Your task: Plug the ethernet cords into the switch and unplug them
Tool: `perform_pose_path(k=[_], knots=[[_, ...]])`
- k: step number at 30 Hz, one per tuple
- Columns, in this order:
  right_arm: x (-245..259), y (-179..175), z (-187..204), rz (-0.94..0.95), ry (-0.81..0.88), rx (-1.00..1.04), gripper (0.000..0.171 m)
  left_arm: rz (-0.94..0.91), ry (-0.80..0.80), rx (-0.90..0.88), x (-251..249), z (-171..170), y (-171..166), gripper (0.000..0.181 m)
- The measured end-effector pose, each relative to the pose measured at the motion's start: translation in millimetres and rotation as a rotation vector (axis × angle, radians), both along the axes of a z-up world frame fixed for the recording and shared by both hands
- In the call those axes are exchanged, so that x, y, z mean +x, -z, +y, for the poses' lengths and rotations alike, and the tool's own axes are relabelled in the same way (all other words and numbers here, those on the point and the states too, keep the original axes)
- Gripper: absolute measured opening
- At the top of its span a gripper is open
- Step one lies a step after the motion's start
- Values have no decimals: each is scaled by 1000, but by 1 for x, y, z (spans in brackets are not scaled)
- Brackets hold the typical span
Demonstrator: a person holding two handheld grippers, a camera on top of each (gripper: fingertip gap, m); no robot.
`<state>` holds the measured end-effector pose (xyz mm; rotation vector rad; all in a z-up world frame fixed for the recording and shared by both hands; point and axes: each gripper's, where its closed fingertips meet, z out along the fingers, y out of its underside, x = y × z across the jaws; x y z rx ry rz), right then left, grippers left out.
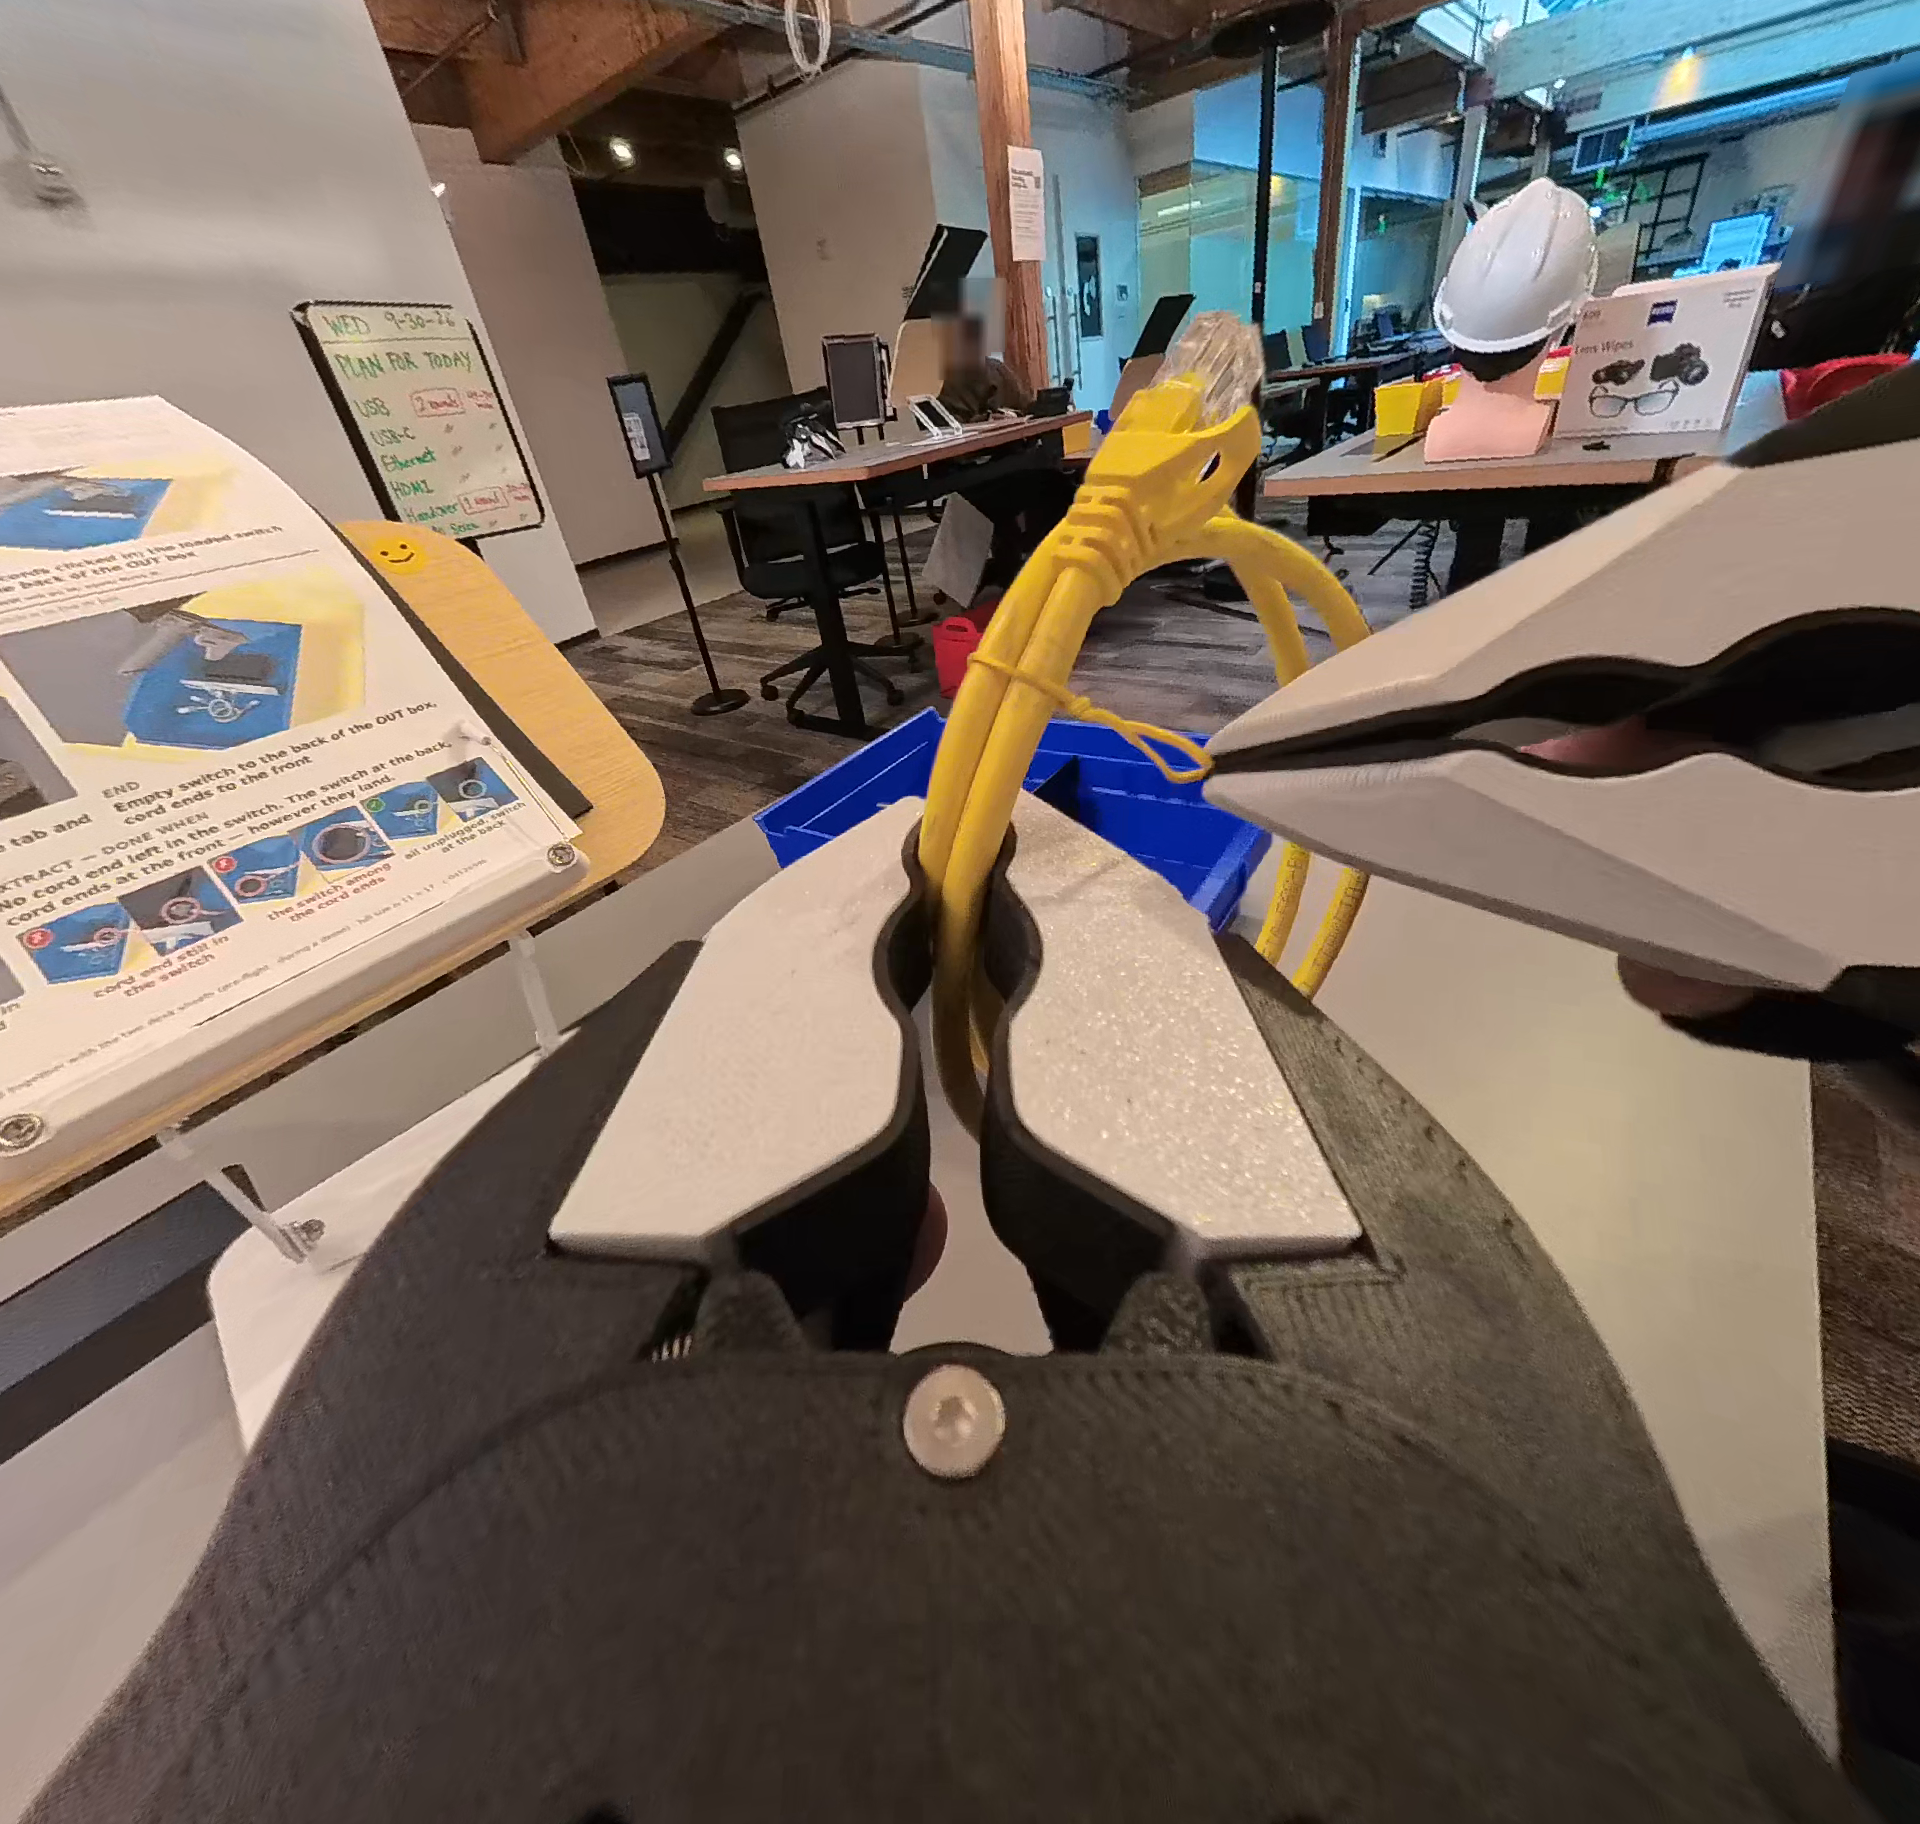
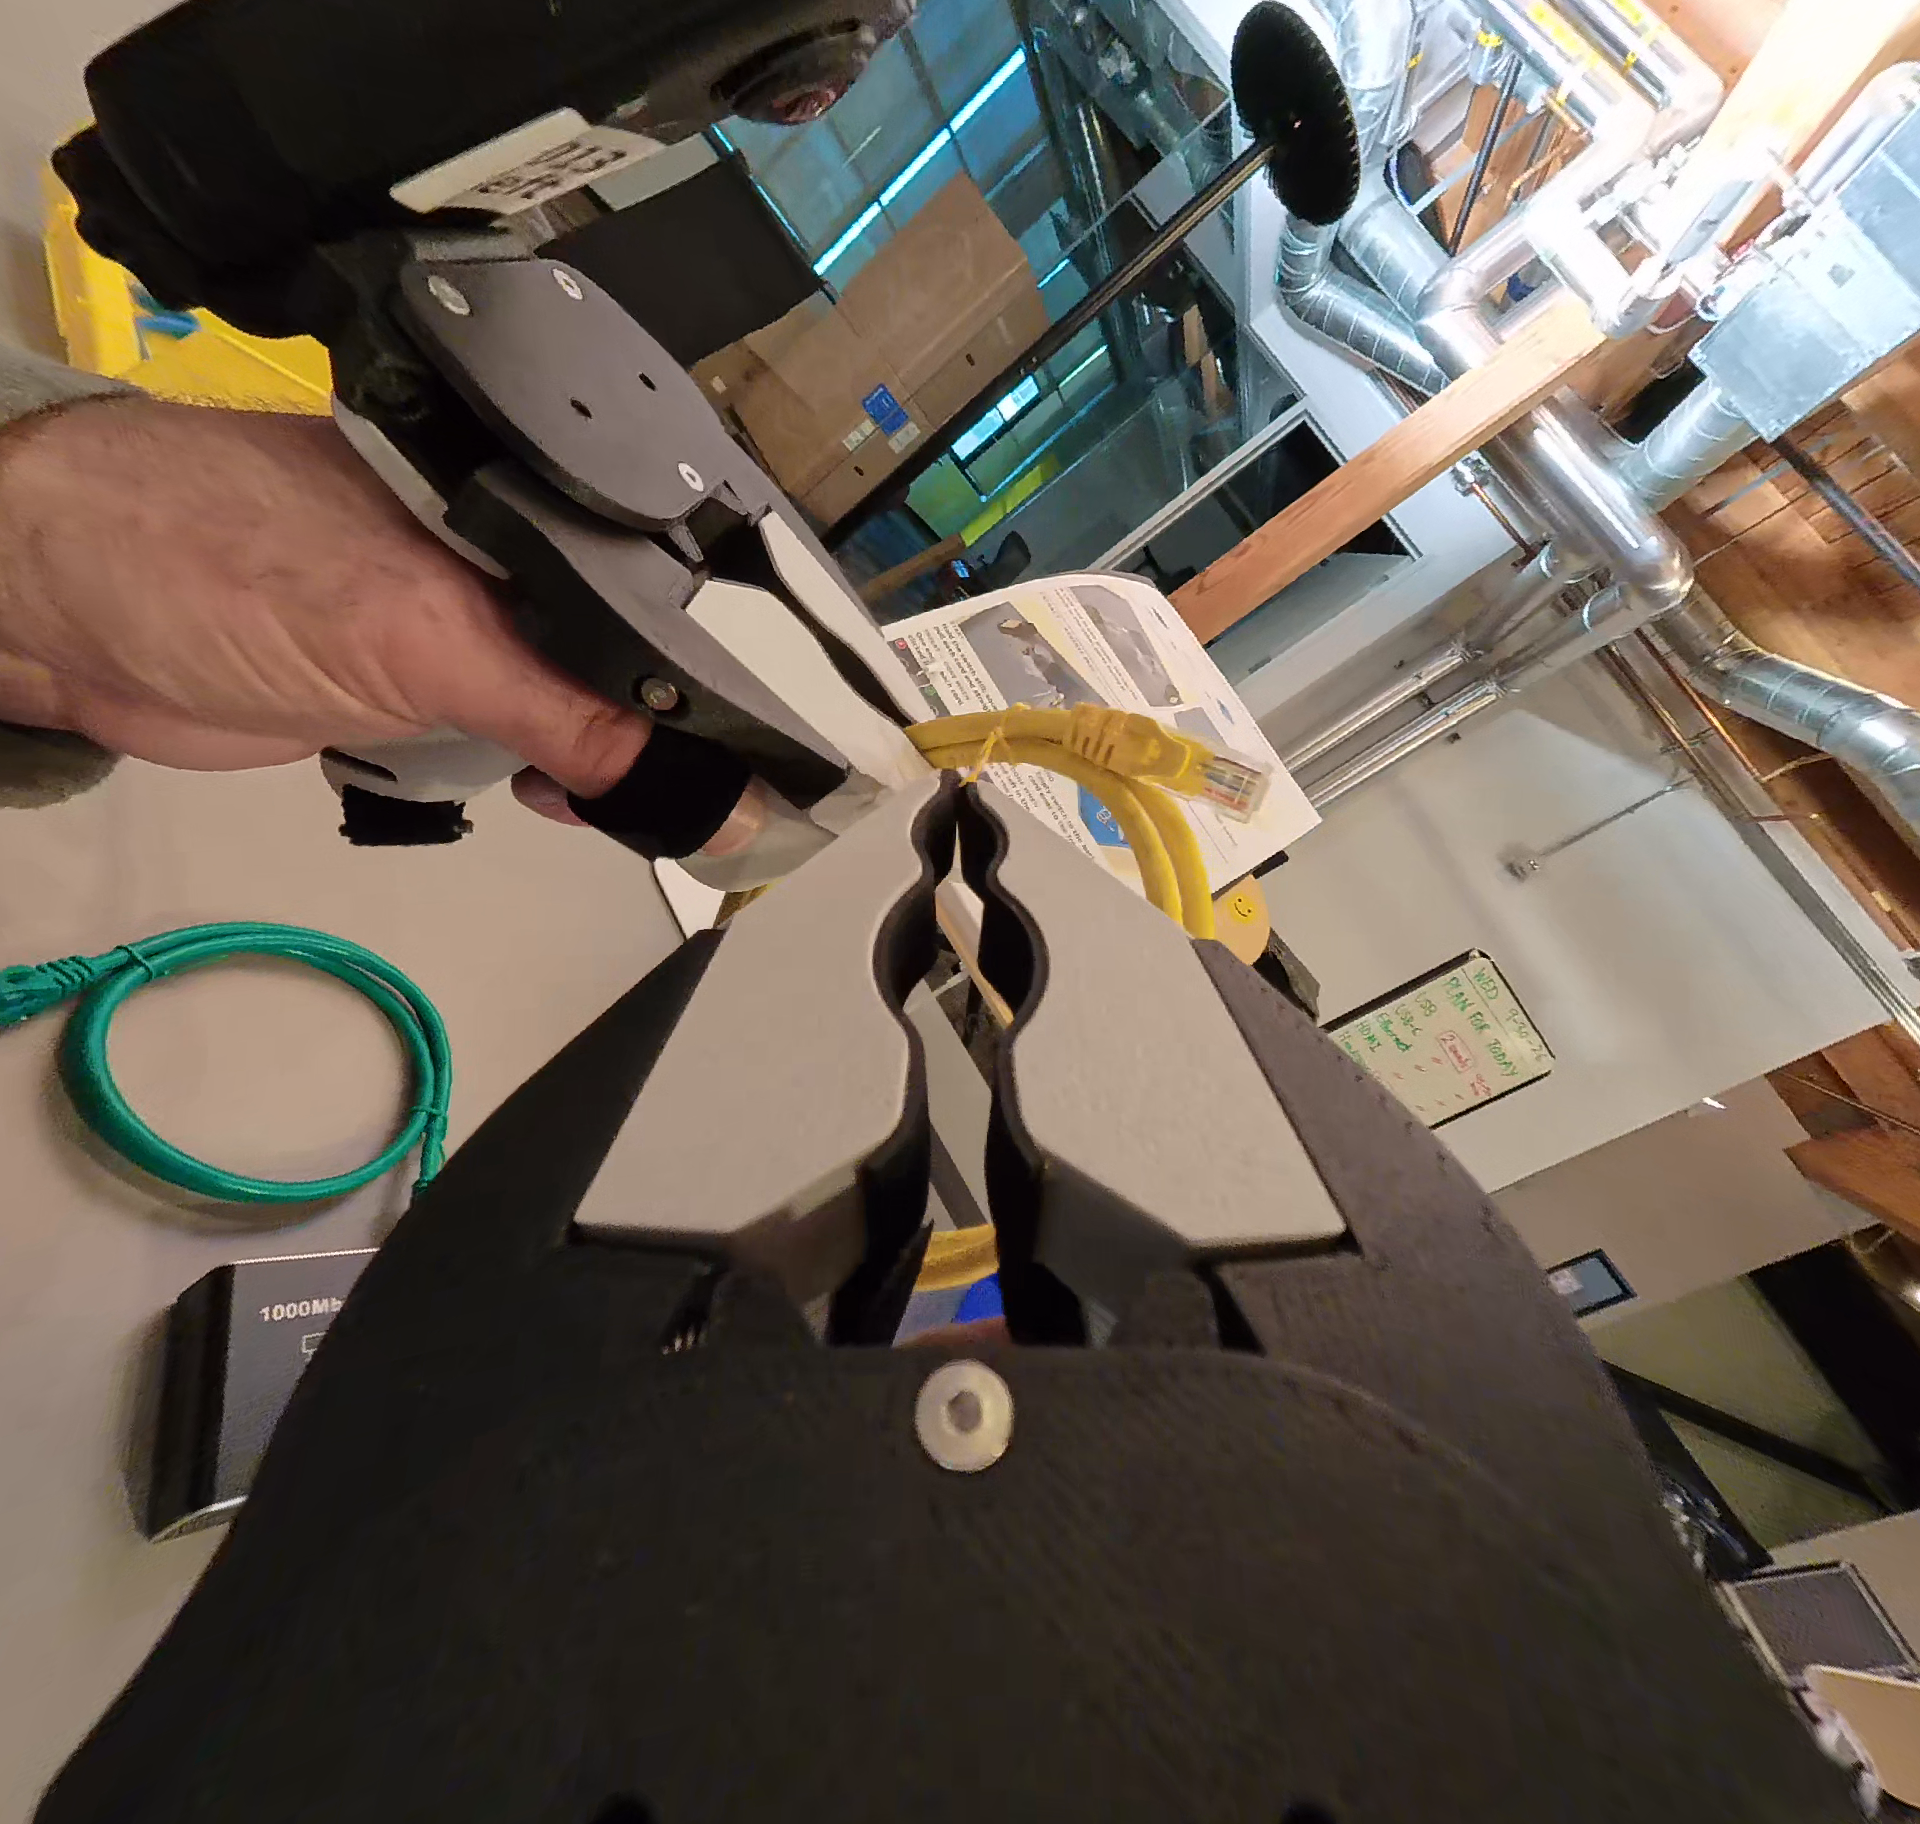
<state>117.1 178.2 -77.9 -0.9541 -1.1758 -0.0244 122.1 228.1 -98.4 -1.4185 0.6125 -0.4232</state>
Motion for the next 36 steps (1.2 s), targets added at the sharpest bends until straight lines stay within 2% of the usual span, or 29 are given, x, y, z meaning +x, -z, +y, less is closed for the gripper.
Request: perform_pose_path(k=[15,22,29,32,36], knots=[[11,-14,6,94,-33,-128,0,77,-1,75,0,-4,-1,5],[14,-7,13,13,12,-94,0,107,53,88,7,-12,-2,5],[13,0,14,-86,46,-48,0,44,90,20,9,-13,-1,5],[12,9,15,-126,39,-135,0,72,79,29,10,-12,1,5],[7,26,9,-122,-75,-374,0,146,4,102,7,-10,1,5]])
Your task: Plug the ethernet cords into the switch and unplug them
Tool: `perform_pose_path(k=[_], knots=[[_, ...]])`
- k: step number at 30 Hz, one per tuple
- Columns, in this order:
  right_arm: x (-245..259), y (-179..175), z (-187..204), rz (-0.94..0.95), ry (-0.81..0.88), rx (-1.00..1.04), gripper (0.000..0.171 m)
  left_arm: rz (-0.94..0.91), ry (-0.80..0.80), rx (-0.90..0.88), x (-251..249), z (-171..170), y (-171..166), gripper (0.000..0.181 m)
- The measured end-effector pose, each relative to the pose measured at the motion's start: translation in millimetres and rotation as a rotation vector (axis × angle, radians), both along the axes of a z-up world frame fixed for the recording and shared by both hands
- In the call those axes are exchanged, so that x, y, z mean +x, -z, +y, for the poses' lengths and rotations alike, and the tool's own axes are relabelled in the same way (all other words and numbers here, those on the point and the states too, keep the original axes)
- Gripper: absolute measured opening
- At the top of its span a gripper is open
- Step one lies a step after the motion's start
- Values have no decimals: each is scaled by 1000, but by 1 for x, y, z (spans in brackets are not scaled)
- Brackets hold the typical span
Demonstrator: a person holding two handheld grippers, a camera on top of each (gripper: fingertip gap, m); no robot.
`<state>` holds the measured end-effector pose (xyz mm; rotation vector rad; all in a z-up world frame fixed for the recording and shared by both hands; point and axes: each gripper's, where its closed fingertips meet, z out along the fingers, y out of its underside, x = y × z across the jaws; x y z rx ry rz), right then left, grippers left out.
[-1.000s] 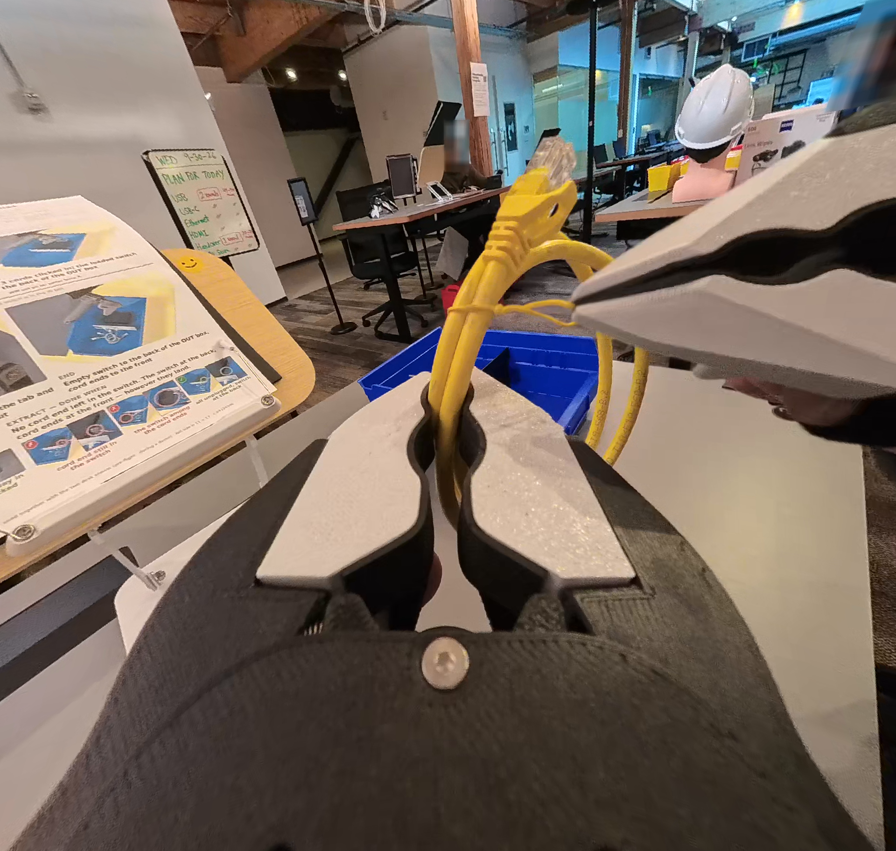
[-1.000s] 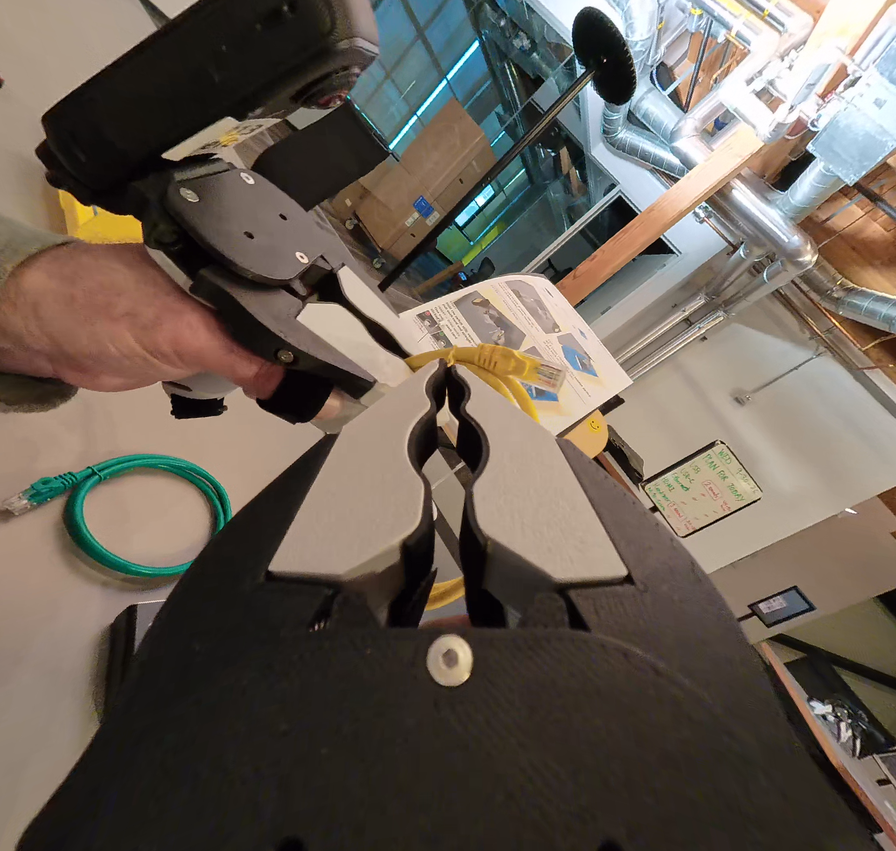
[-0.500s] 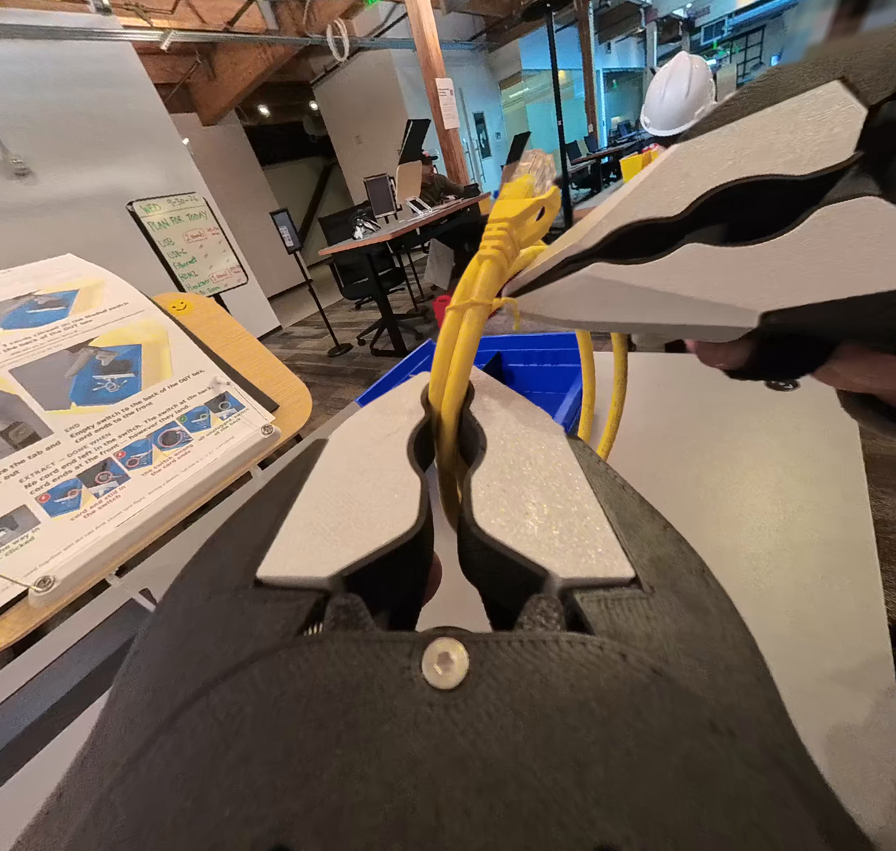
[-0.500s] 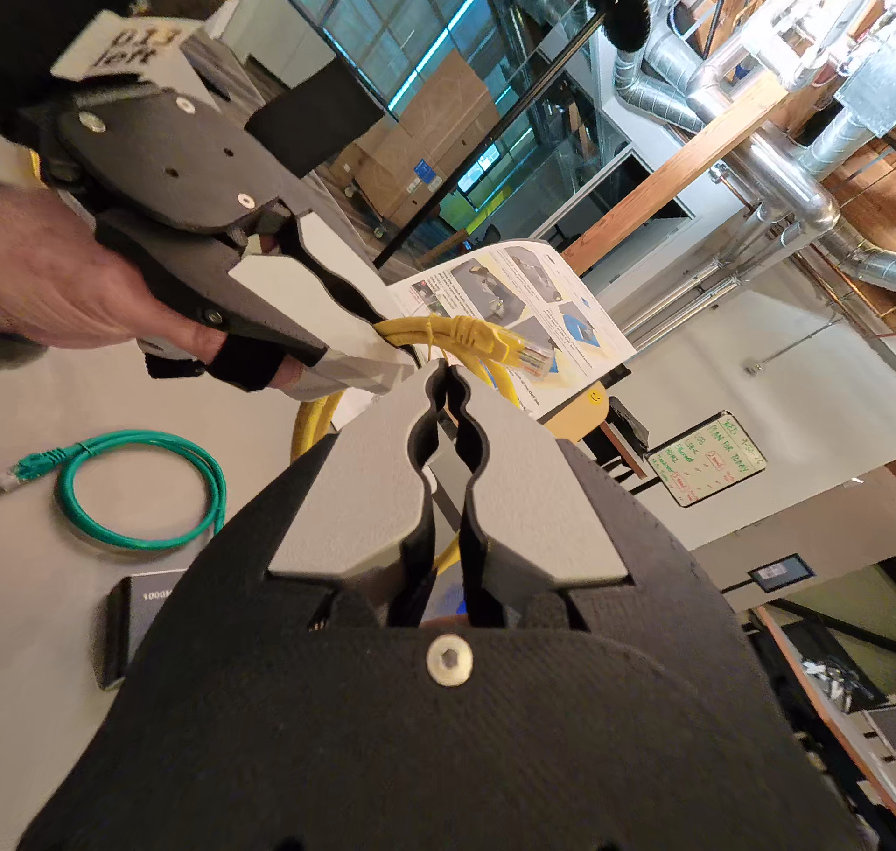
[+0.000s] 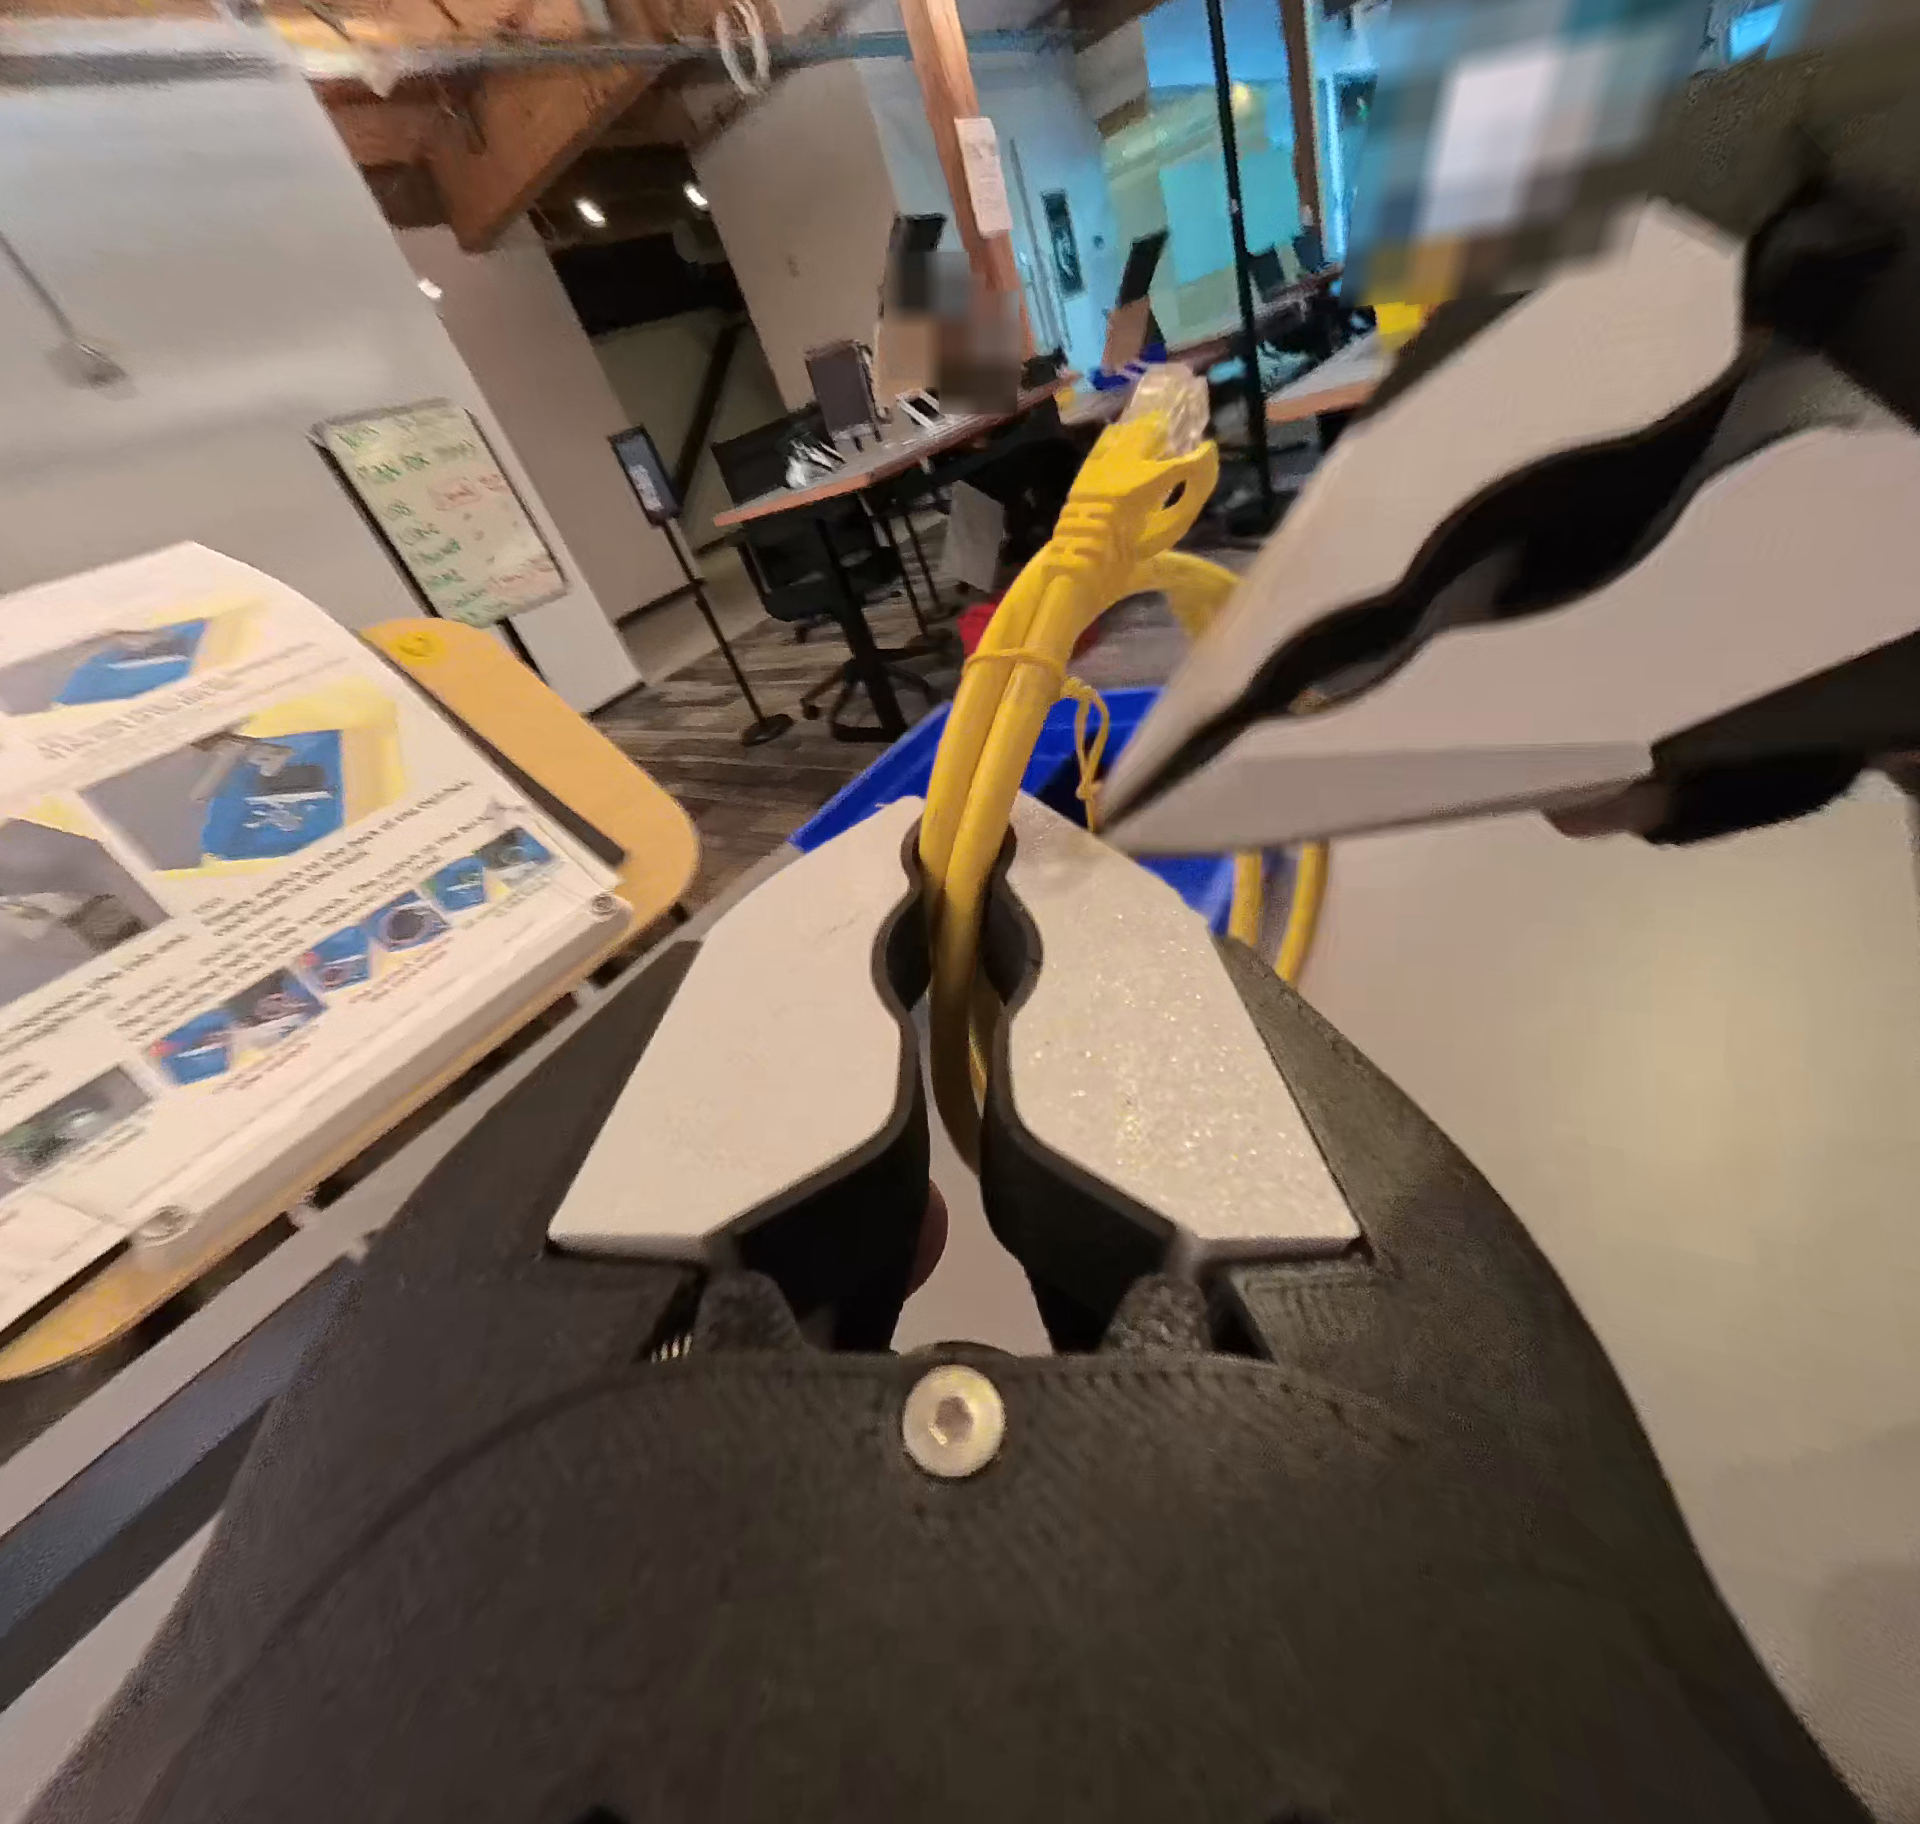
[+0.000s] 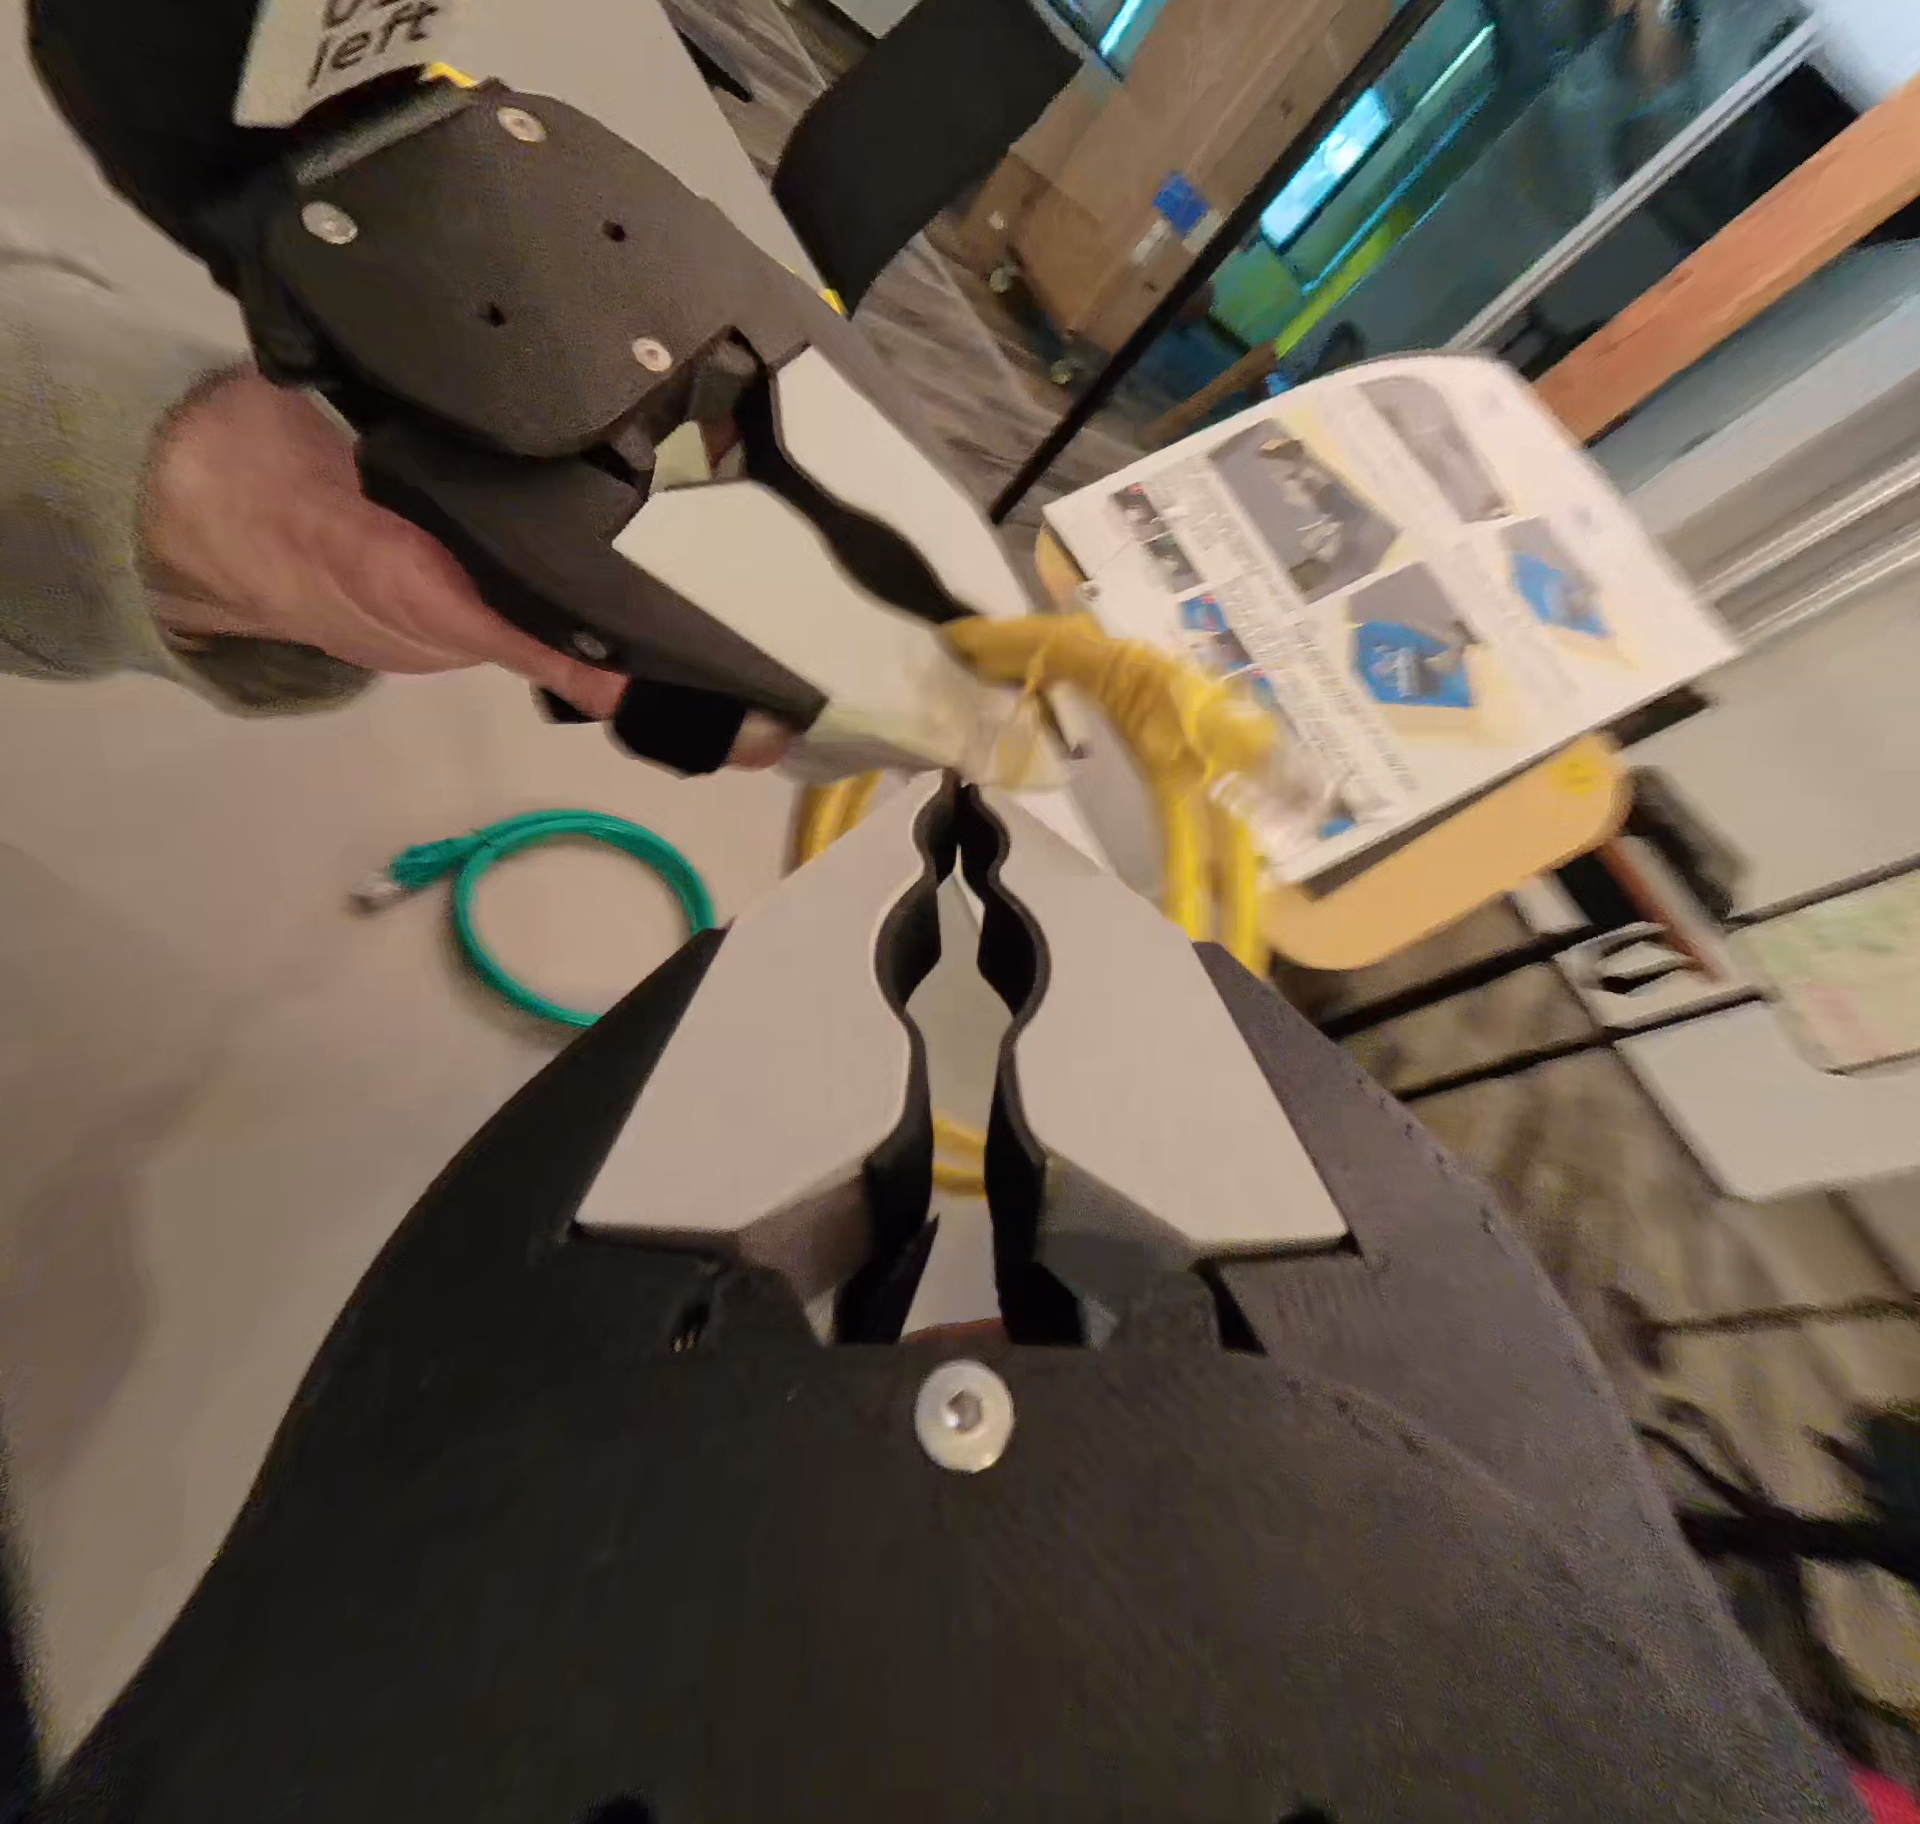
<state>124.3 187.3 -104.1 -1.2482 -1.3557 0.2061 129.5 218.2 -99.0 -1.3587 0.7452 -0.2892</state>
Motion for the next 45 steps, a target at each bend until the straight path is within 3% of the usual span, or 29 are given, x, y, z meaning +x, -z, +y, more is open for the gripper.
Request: perform_pose_path(k=[2,5,8,11,12,18,31,34,41,43,45], knots=[[-10,15,-10,46,-98,-173,0,-23,-19,59,-4,-2,-13,5],[-11,12,-14,219,-182,-304,0,95,-75,138,-6,1,-16,5],[2,-20,-17,344,-150,-147,0,82,-92,99,-12,7,-9,5],[5,-33,-11,318,-33,59,2,80,-106,85,-9,8,-6,5],[3,-31,-8,298,-2,81,19,89,-120,91,-8,8,-7,4],[1,-30,2,235,124,262,0,96,-152,82,-5,8,-6,5],[5,-32,1,182,159,381,0,78,-134,55,-2,6,-6,5],[3,-30,-5,305,43,130,0,88,-113,78,0,5,-6,5],[4,-41,-34,998,-528,-1021,0,95,-75,232,7,-5,-18,5],[4,-40,-37,1116,-601,-1116,0,88,-64,229,11,-6,-16,5],[4,-36,-34,1105,-519,-1008,0,90,-61,205,10,-5,-12,5]])
